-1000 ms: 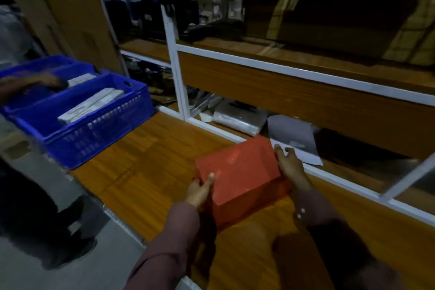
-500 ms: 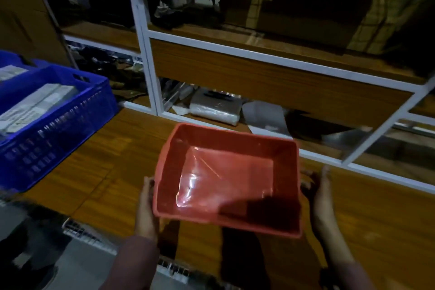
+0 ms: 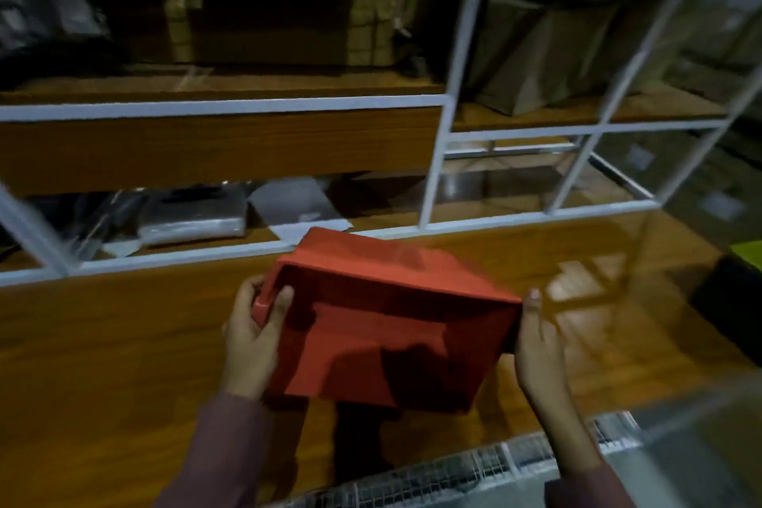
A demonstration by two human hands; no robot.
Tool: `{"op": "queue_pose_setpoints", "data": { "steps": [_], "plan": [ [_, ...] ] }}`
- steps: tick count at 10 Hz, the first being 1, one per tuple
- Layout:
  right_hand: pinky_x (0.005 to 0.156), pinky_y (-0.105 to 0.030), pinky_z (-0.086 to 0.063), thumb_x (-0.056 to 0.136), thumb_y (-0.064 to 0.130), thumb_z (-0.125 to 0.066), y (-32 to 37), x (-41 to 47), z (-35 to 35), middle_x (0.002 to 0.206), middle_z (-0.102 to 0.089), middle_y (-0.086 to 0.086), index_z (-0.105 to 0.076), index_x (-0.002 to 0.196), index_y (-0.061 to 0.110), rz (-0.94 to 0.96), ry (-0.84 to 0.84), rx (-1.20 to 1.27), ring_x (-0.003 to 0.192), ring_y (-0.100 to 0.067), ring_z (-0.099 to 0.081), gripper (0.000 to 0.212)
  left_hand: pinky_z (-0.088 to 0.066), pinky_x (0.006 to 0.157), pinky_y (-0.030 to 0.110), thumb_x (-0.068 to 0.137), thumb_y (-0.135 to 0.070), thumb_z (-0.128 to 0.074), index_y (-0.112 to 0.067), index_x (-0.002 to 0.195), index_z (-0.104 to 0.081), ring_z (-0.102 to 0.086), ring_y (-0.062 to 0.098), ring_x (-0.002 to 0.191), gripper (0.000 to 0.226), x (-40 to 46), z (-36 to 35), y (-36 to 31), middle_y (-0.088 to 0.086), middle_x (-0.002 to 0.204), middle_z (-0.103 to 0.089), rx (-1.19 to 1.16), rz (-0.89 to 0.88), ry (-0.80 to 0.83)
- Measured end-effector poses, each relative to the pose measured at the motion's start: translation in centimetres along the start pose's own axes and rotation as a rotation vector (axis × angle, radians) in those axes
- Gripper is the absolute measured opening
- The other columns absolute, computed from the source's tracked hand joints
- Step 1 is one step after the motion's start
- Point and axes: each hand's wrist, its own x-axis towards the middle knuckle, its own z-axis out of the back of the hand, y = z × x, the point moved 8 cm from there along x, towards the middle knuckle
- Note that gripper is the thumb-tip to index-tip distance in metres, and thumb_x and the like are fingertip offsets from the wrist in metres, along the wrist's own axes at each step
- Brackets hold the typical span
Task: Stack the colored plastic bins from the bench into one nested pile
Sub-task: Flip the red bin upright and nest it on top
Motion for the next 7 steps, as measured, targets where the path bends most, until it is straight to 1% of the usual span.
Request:
{"op": "queue_pose_setpoints", "data": {
  "steps": [1, 2, 3, 4, 5, 6, 7],
  "plan": [
    [0.094, -0.050, -0.053, 0.106, 0.052, -0.043, -2.6, 1.1, 7.5, 0.127, -0.071, -0.010, -0.049, 0.145, 0.028, 0.160, -0.109, -0.208, 0.119, -0.037, -0.066, 0.046, -0.055, 0.089, 0.038, 0.084, -0.070, -0.062, -0.048, 0.116, -0.064, -0.072, 0.002, 0.099, 0.040, -0.5, -6.4, -5.5, -0.023, 0.102, -0.077, 0.217, -0.186, 0.115],
    [0.113, -0.047, -0.044, 0.103, 0.056, -0.056, -0.3, 1.0, 12.1, 0.150, -0.059, -0.001, -0.048, 0.153, 0.024, 0.433, -0.119, -0.367, 0.138, -0.023, -0.053, 0.059, -0.056, 0.088, 0.032, 0.087, -0.063, -0.055, -0.043, 0.124, -0.063, -0.072, 0.012, 0.110, 0.043, -3.9, -17.2, -13.1, -0.016, 0.118, -0.077, 0.504, -0.528, 0.346],
    [0.112, -0.036, -0.042, 0.099, 0.059, -0.061, 0.8, 2.0, 15.1, 0.145, -0.060, 0.009, -0.052, 0.150, 0.028, 0.625, 0.108, -0.423, 0.135, -0.014, -0.052, 0.060, -0.056, 0.085, 0.039, 0.090, -0.064, -0.049, -0.040, 0.118, -0.063, -0.072, 0.021, 0.106, 0.039, -8.6, -27.9, -18.5, -0.013, 0.113, -0.076, 0.741, -0.864, 0.514],
    [0.094, -0.039, -0.052, 0.096, 0.055, -0.062, -0.2, 4.6, 19.8, 0.130, -0.070, 0.005, -0.052, 0.148, 0.027, 0.677, 0.109, -0.588, 0.117, -0.023, -0.062, 0.060, -0.046, 0.087, 0.042, 0.089, -0.066, -0.046, -0.042, 0.110, -0.062, -0.069, 0.019, 0.103, 0.036, -12.8, -36.8, -22.5, -0.017, 0.105, -0.071, 0.864, -1.067, 0.538],
    [0.075, -0.043, -0.055, 0.100, 0.046, -0.052, -1.1, 8.6, 26.5, 0.115, -0.076, 0.006, -0.056, 0.137, 0.037, 0.624, -0.008, -0.675, 0.105, -0.025, -0.070, 0.038, -0.040, 0.094, 0.043, 0.089, -0.061, -0.048, -0.042, 0.112, -0.066, -0.066, 0.020, 0.112, 0.035, -15.3, -43.0, -25.6, -0.017, 0.114, -0.071, 0.808, -1.100, 0.483],
    [0.072, -0.048, -0.058, 0.097, 0.034, -0.054, -3.1, 12.9, 32.6, 0.100, -0.076, 0.001, -0.064, 0.120, 0.031, 0.557, -0.166, -0.711, 0.094, -0.032, -0.073, 0.026, -0.037, 0.106, 0.044, 0.096, -0.048, -0.062, -0.040, 0.137, -0.060, -0.056, 0.021, 0.133, 0.042, -16.6, -47.7, -28.7, -0.012, 0.141, -0.064, 0.706, -1.085, 0.388],
    [0.066, -0.047, -0.059, 0.095, 0.030, -0.053, -7.4, 17.8, 40.2, 0.096, -0.079, -0.010, -0.065, 0.129, 0.028, 0.390, -0.318, -0.665, 0.087, -0.040, -0.074, 0.036, -0.035, 0.113, 0.048, 0.098, -0.049, -0.061, -0.036, 0.149, -0.050, -0.048, 0.023, 0.143, 0.054, -16.2, -51.2, -29.8, -0.006, 0.153, -0.056, 0.688, -0.937, 0.290]
  ]
}}
